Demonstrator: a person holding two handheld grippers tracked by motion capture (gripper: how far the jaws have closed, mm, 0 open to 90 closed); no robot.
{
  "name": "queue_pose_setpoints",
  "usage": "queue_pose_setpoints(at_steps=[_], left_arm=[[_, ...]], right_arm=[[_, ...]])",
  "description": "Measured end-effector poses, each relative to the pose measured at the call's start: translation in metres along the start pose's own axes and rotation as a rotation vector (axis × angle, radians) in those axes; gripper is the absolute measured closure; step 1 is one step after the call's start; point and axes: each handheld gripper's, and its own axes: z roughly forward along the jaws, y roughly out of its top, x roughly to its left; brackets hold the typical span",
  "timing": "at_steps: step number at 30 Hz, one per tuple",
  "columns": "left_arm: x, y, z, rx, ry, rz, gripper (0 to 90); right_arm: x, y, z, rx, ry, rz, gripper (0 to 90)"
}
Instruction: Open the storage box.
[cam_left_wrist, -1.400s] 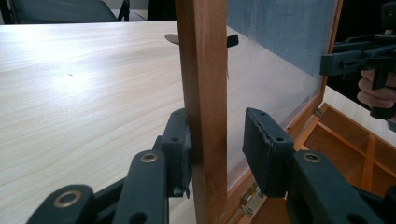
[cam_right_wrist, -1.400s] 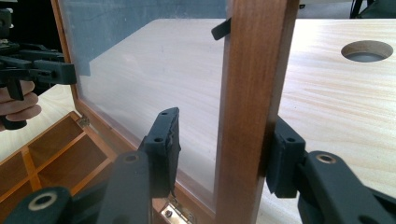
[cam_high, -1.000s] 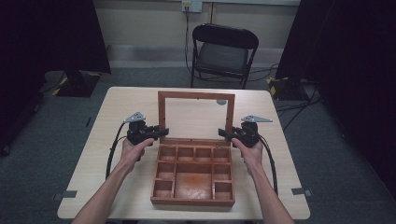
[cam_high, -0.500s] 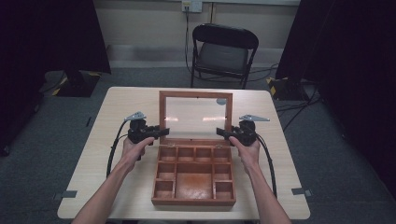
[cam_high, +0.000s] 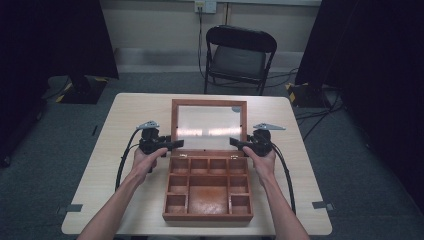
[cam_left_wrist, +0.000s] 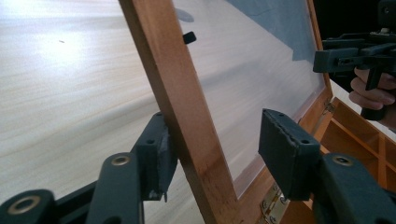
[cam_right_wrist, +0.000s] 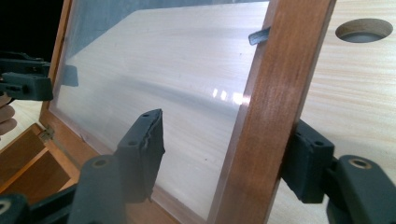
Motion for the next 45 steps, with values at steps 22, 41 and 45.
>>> queue_pose_setpoints(at_steps=[22,41,45], left_arm=[[0.010,-0.014,0.014,0.065,0.021,-0.059,32.7],[0.012,-0.016,0.011,0.043,0.059,-0.097,27.1],[0.011,-0.013,0.000,0.034,0.058,-0.082,25.3]], right_arm=[[-0.007,-0.009,0.013,0.075,-0.035,0.046,18.5],[-0.017,-0.007,0.003,0.107,-0.063,0.087,17.6],[-0.015,-0.009,-0.004,0.099,-0.066,0.069,18.4]])
